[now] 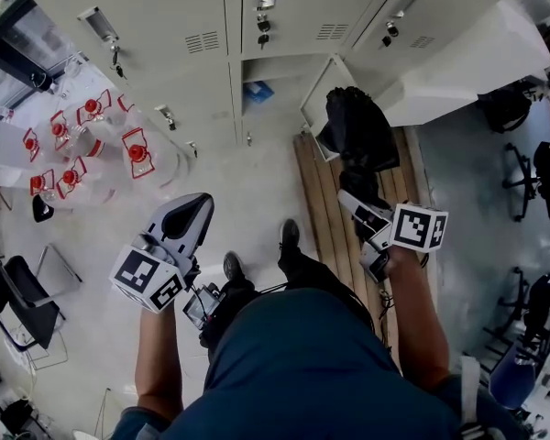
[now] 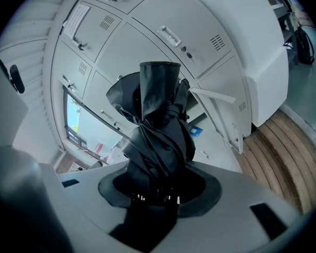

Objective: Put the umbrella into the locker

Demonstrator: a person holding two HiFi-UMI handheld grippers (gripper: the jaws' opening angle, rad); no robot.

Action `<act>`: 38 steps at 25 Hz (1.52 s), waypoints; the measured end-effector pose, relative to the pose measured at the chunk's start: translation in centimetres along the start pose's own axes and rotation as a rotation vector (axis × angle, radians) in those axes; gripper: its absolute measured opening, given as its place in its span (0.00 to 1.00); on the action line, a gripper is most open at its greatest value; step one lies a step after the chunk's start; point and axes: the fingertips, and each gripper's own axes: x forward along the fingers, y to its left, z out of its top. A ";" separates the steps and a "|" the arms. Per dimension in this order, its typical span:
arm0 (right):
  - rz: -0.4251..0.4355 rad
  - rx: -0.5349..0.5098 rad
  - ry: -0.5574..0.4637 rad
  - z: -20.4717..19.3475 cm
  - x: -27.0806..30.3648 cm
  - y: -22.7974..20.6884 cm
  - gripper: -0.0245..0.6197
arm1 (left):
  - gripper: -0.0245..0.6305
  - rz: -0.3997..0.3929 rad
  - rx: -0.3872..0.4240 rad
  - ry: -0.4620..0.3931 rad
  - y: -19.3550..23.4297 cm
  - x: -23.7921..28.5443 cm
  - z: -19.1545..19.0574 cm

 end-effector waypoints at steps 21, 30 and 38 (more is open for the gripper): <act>0.044 0.063 0.096 -1.4 4.6 -1.2 0.34 | 0.07 0.022 -0.081 0.013 -0.1 0.8 -3.3; 0.046 0.124 0.111 -1.9 6.8 -2.2 0.34 | 0.07 0.011 -0.104 0.037 1.1 1.9 -4.6; 0.039 0.146 0.109 -1.5 8.2 -3.0 0.34 | 0.07 -0.008 -0.103 0.040 1.6 3.0 -4.6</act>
